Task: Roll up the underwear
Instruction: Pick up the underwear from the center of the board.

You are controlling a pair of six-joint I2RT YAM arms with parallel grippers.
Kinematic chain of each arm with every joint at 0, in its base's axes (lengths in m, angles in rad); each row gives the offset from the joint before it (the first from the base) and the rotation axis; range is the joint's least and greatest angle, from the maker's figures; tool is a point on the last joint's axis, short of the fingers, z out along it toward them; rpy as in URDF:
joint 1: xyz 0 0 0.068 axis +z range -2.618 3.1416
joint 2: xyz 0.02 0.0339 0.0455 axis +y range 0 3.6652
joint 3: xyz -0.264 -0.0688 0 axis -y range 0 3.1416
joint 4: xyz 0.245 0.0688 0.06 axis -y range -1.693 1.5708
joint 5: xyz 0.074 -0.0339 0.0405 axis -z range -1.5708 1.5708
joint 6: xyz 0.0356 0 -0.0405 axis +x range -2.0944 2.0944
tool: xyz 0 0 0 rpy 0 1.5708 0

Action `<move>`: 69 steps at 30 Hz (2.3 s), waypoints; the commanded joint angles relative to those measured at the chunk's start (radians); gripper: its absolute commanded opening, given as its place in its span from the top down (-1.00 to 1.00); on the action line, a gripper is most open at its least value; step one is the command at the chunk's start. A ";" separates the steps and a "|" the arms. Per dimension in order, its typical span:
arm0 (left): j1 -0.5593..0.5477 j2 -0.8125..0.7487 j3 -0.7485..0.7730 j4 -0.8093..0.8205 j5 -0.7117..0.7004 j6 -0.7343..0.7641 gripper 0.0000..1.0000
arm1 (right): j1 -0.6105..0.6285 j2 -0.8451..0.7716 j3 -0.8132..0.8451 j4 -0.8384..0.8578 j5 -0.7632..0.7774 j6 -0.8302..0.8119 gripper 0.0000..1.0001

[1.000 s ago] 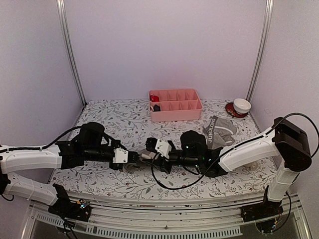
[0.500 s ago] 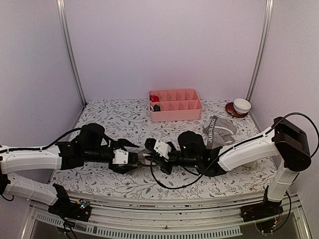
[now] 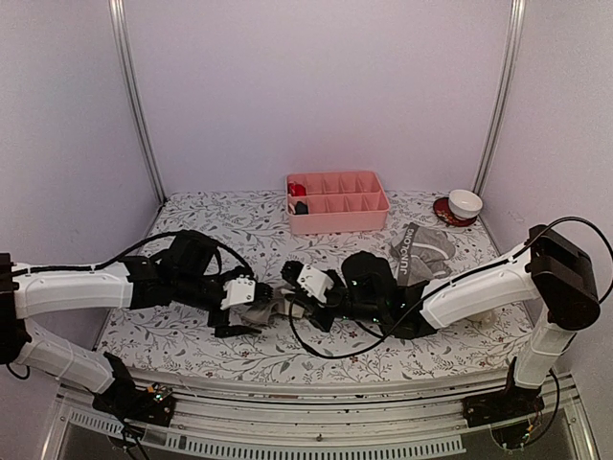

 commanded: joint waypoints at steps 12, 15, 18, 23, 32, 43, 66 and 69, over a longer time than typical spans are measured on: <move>0.042 0.008 0.005 -0.064 -0.059 -0.116 -0.23 | 0.006 -0.039 0.021 -0.025 0.063 0.012 0.96; 0.045 0.025 0.002 -0.056 -0.079 -0.123 0.10 | 0.006 -0.049 0.017 -0.028 0.055 0.011 0.96; 0.049 0.026 0.002 -0.038 -0.092 -0.128 0.51 | 0.007 -0.057 0.015 -0.032 0.035 0.006 0.96; 0.058 -0.007 0.012 0.020 -0.160 -0.137 0.94 | 0.007 -0.067 0.026 -0.077 -0.078 -0.019 0.95; 0.062 -0.150 -0.038 0.040 -0.168 -0.023 1.00 | 0.006 -0.111 0.032 -0.126 -0.160 -0.020 0.95; 0.060 -0.177 -0.084 -0.109 0.026 0.029 -0.69 | 0.005 -0.079 0.065 -0.166 -0.061 0.009 0.96; 0.227 0.107 0.155 -0.296 0.369 -0.226 -0.59 | 0.004 -0.035 0.099 -0.204 0.022 0.006 0.96; 0.229 0.149 0.186 -0.340 0.407 -0.219 -0.41 | 0.004 -0.029 0.103 -0.208 0.026 0.002 0.96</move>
